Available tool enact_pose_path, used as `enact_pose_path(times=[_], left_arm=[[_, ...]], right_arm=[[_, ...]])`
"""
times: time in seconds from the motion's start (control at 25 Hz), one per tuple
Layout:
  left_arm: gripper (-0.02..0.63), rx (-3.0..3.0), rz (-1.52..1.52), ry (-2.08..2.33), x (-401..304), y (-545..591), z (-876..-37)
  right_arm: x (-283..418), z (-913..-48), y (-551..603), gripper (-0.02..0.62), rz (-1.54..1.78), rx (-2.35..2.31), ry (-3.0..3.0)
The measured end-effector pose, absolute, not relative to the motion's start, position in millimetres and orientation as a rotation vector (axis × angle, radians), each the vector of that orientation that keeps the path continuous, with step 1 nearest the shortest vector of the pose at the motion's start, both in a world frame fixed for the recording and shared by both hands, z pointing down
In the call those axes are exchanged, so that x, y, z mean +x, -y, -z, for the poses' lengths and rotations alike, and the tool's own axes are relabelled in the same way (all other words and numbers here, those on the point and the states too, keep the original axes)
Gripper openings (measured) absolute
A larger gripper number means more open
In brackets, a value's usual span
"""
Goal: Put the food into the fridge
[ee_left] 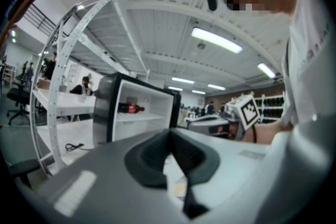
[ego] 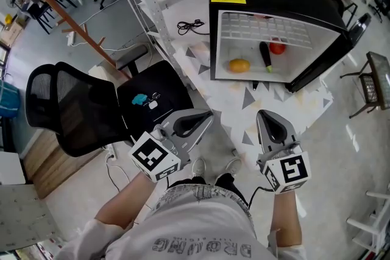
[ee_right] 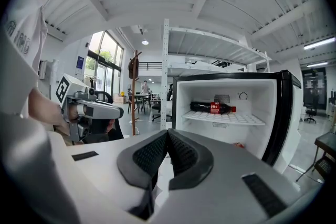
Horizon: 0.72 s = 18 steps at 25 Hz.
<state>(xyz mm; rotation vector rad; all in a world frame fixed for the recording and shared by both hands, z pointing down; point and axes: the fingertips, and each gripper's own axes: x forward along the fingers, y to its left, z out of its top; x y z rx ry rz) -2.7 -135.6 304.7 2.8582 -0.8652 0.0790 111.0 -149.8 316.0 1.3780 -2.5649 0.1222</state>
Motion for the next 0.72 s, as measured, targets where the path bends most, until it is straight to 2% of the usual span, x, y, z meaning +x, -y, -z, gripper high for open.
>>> enact_pose_path(times=[0.72], left_arm=[[0.006, 2.856, -0.084, 0.877, -1.2, 135.5, -305.2]], right_arm=[[109.5, -319.4, 149.1, 0.003, -0.125, 1.347, 2.562]])
